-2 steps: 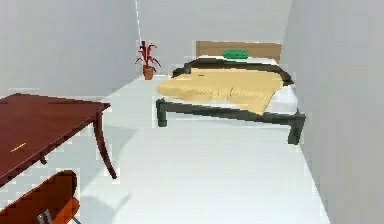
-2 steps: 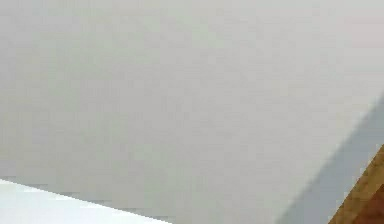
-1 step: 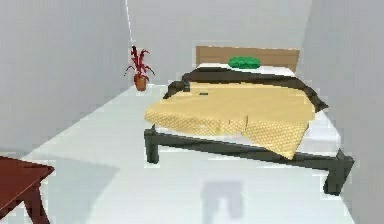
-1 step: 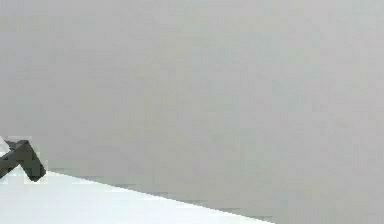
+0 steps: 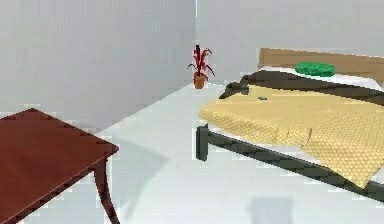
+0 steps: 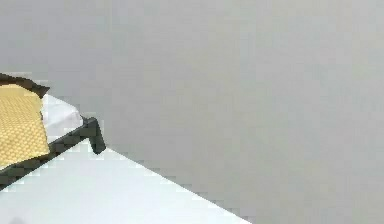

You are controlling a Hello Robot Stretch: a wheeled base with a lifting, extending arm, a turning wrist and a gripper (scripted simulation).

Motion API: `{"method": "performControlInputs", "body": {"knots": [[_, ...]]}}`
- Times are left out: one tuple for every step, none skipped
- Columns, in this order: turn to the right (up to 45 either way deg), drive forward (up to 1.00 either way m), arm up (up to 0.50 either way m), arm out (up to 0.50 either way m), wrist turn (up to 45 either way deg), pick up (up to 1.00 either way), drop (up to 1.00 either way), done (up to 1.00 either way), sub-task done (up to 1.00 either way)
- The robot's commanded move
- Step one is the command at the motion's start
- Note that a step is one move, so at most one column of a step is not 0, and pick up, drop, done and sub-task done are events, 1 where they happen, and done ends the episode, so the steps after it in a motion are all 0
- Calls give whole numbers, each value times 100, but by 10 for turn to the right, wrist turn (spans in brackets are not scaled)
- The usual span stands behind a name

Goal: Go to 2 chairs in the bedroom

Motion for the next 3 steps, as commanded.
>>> {"method": "performControlInputs", "body": {"knots": [[-30,0,0,0,0,0,0,0,0],[0,90,0,0,0,0,0,0,0],[-60,0,0,0,0,0,0,0,0]]}}
